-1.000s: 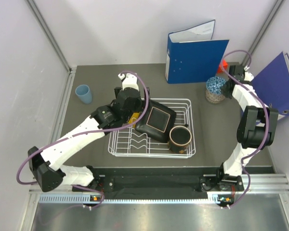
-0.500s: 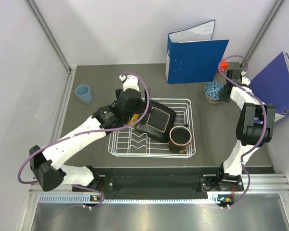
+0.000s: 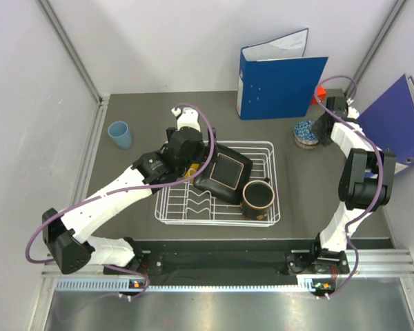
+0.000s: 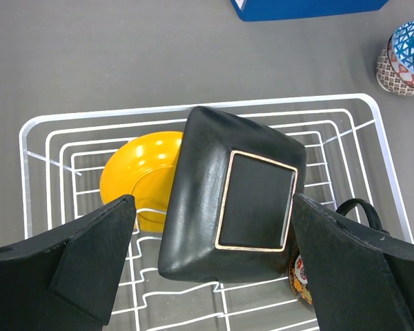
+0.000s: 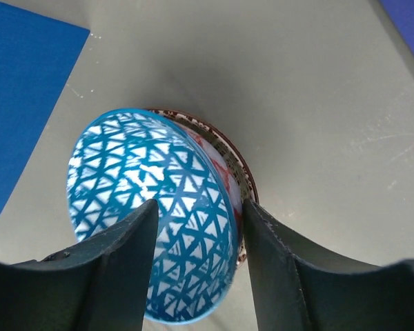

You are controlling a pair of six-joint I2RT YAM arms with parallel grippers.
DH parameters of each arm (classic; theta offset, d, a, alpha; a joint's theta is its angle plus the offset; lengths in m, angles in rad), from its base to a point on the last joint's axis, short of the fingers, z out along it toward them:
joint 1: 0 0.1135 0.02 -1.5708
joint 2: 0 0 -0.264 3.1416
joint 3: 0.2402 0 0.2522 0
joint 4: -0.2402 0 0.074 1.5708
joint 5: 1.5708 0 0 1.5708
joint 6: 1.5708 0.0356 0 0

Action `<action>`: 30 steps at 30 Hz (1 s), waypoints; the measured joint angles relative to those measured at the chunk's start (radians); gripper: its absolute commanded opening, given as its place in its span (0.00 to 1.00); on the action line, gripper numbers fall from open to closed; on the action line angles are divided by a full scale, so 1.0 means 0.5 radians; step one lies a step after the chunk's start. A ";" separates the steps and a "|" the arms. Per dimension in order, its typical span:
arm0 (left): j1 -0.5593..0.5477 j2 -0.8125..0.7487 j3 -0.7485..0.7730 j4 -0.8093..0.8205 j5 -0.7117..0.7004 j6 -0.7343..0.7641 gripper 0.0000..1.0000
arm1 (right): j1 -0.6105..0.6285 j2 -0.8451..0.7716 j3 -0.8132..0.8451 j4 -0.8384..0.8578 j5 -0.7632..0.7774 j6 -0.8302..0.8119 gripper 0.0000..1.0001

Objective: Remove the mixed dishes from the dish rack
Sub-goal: Place the bowl at the center of the board, then pick up the plate from the dish rack.

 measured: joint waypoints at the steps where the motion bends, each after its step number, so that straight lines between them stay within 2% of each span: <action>1: 0.000 0.000 0.000 0.000 0.002 -0.002 0.99 | 0.000 -0.008 0.002 -0.008 -0.004 0.000 0.52; 30: 0.000 0.001 -0.001 0.000 0.071 -0.030 0.99 | 0.004 -0.213 0.069 -0.223 0.056 -0.053 0.53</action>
